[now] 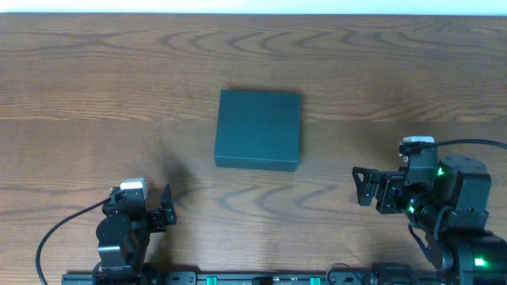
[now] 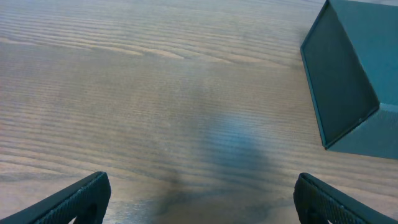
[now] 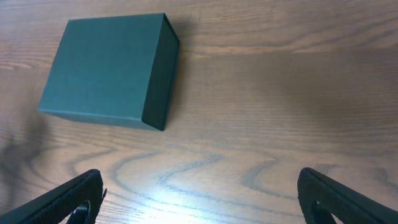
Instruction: Pack container
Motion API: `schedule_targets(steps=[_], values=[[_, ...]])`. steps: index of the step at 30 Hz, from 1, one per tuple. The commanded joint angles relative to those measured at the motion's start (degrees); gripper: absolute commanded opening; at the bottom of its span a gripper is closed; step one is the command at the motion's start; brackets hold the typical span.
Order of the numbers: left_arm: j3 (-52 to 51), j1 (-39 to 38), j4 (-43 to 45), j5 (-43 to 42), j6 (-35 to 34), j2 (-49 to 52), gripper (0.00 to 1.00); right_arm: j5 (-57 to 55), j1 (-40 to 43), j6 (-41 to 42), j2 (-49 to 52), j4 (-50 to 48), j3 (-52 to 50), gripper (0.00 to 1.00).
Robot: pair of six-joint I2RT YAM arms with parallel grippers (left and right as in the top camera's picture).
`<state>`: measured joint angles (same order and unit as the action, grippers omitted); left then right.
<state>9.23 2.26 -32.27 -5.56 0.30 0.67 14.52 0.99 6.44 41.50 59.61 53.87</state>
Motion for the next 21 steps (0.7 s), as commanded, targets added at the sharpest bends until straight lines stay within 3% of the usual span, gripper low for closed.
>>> schedule_targets(steps=[1, 8, 14, 21], values=[[-0.7, 0.4, 0.4, 0.7, 1.0, -0.5, 0.95, -0.2, -0.7, -0.8, -0.3, 0.1, -0.1, 0.99], [-0.7, 0.4, 0.4, 0.7, 1.0, -0.5, 0.95, -7.6, -0.8, -4.4, -8.5, -1.9, -4.2, 0.99], [-0.7, 0.4, 0.4, 0.7, 1.0, -0.5, 0.95, -8.7, -0.8, -4.3, -24.9, -16.3, -26.2, 0.99], [-0.7, 0.4, 0.4, 0.7, 1.0, -0.5, 0.95, -8.7, -0.8, -1.3, -37.6, -18.8, -41.2, 0.99]])
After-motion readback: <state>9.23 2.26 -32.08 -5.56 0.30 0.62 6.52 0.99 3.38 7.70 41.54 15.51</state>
